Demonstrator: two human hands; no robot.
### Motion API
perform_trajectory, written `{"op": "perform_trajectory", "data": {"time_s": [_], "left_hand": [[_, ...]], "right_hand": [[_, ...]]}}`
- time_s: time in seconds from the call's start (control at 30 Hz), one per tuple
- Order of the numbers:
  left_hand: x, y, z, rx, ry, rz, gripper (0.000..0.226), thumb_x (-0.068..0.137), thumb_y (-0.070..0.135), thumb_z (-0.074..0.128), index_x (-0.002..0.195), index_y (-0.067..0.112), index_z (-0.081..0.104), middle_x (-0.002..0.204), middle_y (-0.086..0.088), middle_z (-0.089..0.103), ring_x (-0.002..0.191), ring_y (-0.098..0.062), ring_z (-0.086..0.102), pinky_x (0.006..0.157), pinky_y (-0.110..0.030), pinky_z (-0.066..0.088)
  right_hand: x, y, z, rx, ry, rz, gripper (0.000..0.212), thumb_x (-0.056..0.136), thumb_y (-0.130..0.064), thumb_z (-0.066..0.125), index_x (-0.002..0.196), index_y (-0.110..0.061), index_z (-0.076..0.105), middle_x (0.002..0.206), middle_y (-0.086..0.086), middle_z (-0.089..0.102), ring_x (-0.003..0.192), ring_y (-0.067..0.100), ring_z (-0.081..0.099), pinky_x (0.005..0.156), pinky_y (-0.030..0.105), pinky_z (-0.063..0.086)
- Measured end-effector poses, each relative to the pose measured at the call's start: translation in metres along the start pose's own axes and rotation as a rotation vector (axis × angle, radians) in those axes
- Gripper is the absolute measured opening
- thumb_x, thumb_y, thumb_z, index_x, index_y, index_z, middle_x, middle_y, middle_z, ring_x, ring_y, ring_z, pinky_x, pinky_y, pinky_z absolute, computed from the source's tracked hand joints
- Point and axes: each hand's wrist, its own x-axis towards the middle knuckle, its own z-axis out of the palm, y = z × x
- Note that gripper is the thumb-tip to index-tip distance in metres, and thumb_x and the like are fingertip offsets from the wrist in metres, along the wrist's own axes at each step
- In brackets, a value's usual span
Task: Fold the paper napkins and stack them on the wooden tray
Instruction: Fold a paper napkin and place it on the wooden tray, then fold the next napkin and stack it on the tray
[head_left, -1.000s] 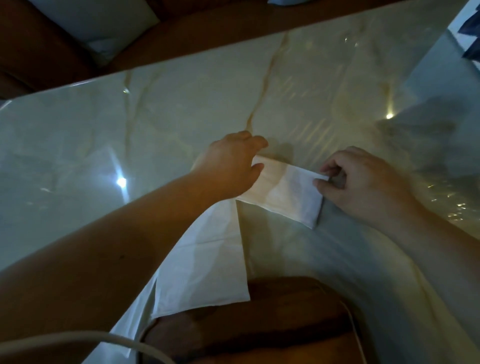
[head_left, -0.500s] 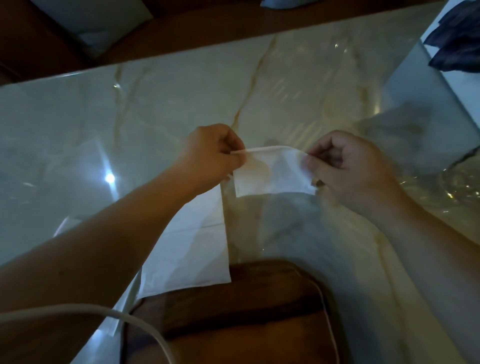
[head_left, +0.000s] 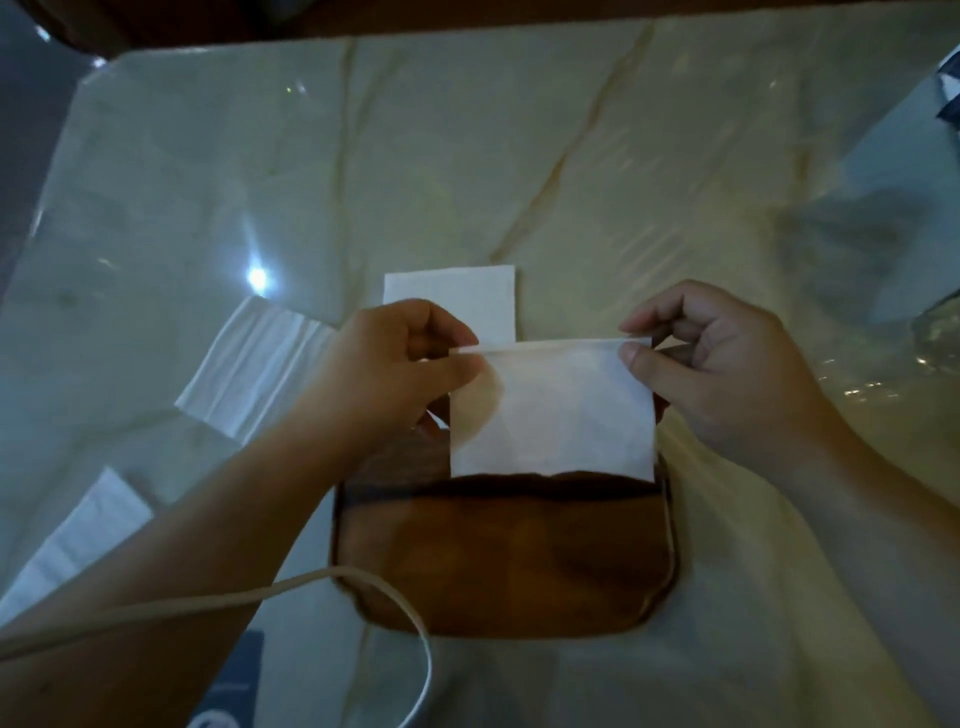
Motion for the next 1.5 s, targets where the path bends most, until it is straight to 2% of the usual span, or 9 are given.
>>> {"op": "perform_trajectory", "data": {"time_s": [0.27, 0.43, 0.6, 0.73, 0.87, 1.03, 1.17, 1.37, 1.5], "left_hand": [[-0.055, -0.060, -0.009, 0.022, -0.007, -0.152, 0.009, 0.076, 0.015, 0.072, 0.073, 0.023, 0.067, 0.067, 0.000, 0.073, 0.058, -0.023, 0.069, 0.058, -0.045, 0.059], [-0.060, -0.081, -0.005, 0.108, -0.014, -0.147, 0.005, 0.079, 0.019, 0.070, 0.079, 0.023, 0.066, 0.072, 0.001, 0.070, 0.054, -0.014, 0.068, 0.048, -0.033, 0.058], [-0.051, -0.094, -0.005, 0.201, -0.032, -0.120, 0.009, 0.081, 0.020, 0.068, 0.079, 0.027, 0.062, 0.070, 0.001, 0.069, 0.047, -0.015, 0.066, 0.048, -0.032, 0.057], [-0.046, -0.095, -0.007, 0.456, -0.007, 0.015, 0.012, 0.078, 0.027, 0.068, 0.079, 0.034, 0.057, 0.066, 0.014, 0.059, 0.058, -0.004, 0.058, 0.053, -0.017, 0.046], [-0.040, -0.086, -0.021, 0.590, 0.008, 0.199, 0.017, 0.076, 0.038, 0.064, 0.091, 0.030, 0.060, 0.066, 0.011, 0.055, 0.062, -0.005, 0.054, 0.058, -0.034, 0.052], [0.011, -0.068, -0.051, 0.660, 0.085, 0.307, 0.018, 0.077, 0.041, 0.059, 0.091, 0.030, 0.061, 0.074, 0.016, 0.054, 0.061, -0.005, 0.054, 0.059, -0.029, 0.047], [0.069, -0.052, -0.065, 0.743, 0.160, 0.376, 0.011, 0.080, 0.030, 0.062, 0.090, 0.025, 0.062, 0.081, 0.011, 0.055, 0.069, -0.014, 0.057, 0.065, -0.027, 0.042], [0.121, -0.038, -0.063, 0.876, 0.032, 0.314, 0.034, 0.083, 0.030, 0.062, 0.115, 0.020, 0.056, 0.109, -0.001, 0.060, 0.088, -0.018, 0.056, 0.080, -0.033, 0.048], [0.146, -0.041, -0.066, 0.908, -0.070, 0.286, 0.042, 0.081, 0.032, 0.064, 0.120, 0.021, 0.053, 0.106, -0.001, 0.053, 0.096, -0.023, 0.057, 0.088, -0.038, 0.047]], "right_hand": [[-0.043, 0.013, 0.052, -0.005, -0.156, 0.122, 0.014, 0.081, -0.008, 0.069, 0.083, -0.022, 0.064, 0.082, -0.007, 0.071, 0.072, 0.017, 0.068, 0.068, 0.029, 0.054], [-0.056, 0.025, 0.065, -0.126, -0.183, 0.127, 0.013, 0.082, -0.014, 0.068, 0.083, -0.026, 0.062, 0.075, 0.005, 0.071, 0.070, 0.023, 0.068, 0.066, 0.037, 0.053], [-0.056, 0.027, 0.064, -0.316, -0.201, 0.031, 0.011, 0.083, -0.019, 0.066, 0.083, -0.029, 0.061, 0.061, -0.003, 0.063, 0.058, 0.013, 0.060, 0.052, 0.022, 0.047], [-0.051, 0.025, 0.064, -0.556, -0.224, -0.146, 0.008, 0.080, -0.016, 0.069, 0.081, -0.022, 0.063, 0.066, -0.015, 0.050, 0.066, 0.001, 0.052, 0.055, 0.012, 0.038], [-0.041, 0.023, 0.059, -0.677, -0.212, -0.201, 0.016, 0.076, -0.035, 0.069, 0.085, -0.024, 0.063, 0.087, -0.009, 0.054, 0.072, 0.005, 0.052, 0.059, 0.020, 0.043], [0.017, 0.010, 0.053, -0.615, -0.136, -0.130, 0.019, 0.075, -0.045, 0.059, 0.085, -0.028, 0.058, 0.085, -0.009, 0.053, 0.073, 0.010, 0.054, 0.062, 0.034, 0.047], [0.083, 0.007, 0.055, -0.647, -0.103, -0.134, 0.016, 0.078, -0.035, 0.065, 0.087, -0.022, 0.060, 0.093, -0.001, 0.060, 0.074, 0.014, 0.056, 0.065, 0.031, 0.043], [0.138, 0.010, 0.067, -0.761, -0.196, -0.114, 0.029, 0.078, -0.034, 0.065, 0.103, -0.021, 0.061, 0.101, 0.000, 0.057, 0.085, 0.016, 0.054, 0.075, 0.032, 0.044], [0.158, 0.018, 0.074, -0.823, -0.265, -0.101, 0.028, 0.076, -0.036, 0.065, 0.101, -0.024, 0.059, 0.094, -0.004, 0.047, 0.092, 0.020, 0.056, 0.078, 0.033, 0.045]]}}
